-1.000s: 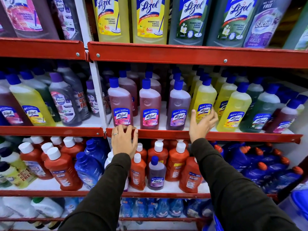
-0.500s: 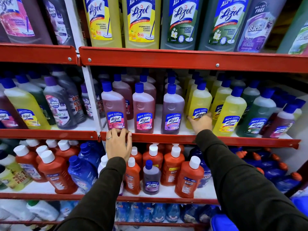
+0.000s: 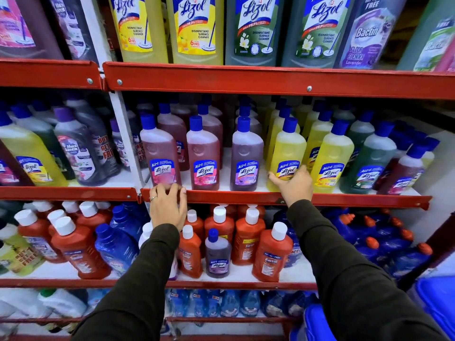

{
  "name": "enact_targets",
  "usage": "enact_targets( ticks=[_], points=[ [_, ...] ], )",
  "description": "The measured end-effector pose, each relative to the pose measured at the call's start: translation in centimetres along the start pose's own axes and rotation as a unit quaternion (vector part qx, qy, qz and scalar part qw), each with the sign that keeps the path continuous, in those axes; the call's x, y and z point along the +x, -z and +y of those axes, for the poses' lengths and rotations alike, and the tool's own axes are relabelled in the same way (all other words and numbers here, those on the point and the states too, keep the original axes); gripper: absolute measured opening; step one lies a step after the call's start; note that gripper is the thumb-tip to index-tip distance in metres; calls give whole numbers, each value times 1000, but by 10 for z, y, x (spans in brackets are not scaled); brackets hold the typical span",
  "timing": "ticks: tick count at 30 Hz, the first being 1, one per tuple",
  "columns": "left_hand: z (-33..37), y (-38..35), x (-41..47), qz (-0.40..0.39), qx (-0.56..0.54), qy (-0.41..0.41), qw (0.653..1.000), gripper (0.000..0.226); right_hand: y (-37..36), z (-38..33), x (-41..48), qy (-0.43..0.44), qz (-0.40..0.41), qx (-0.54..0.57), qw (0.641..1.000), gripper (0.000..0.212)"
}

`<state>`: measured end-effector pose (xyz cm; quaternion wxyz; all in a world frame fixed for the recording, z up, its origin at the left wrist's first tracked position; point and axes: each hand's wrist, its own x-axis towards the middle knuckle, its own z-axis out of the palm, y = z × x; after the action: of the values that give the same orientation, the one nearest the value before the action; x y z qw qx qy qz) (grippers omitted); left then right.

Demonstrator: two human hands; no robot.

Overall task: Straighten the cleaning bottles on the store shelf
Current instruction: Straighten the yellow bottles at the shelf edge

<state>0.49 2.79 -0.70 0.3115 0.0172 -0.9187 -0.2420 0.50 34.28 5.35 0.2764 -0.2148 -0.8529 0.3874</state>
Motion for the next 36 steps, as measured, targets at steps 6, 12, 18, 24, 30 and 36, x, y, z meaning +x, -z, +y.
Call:
enact_targets(
  ticks=[6, 12, 18, 24, 30, 36],
  points=[
    [7, -4, -6, 10, 22, 20, 1000, 32, 5, -1, -1, 2, -23, -7, 1000, 83],
    [54, -20, -41, -11, -104, -158, 982, 45, 7, 7, -8, -4, -65, 144, 987, 88],
    [162, -30, -46, -168, -304, -240, 906, 60, 23, 10, -9, -48, -56, 348, 935, 60],
    [236, -45, -28, -282, -473, 48, 833, 73, 26, 27, 5, -49, -136, 371, 917, 52],
    [220, -115, -1, -329, -518, 112, 782, 112, 26, 40, 15, -51, -158, 387, 907, 62],
    [220, -118, 1, -295, -531, 124, 784, 106, 26, 43, 15, -51, -156, 391, 906, 62]
  ],
)
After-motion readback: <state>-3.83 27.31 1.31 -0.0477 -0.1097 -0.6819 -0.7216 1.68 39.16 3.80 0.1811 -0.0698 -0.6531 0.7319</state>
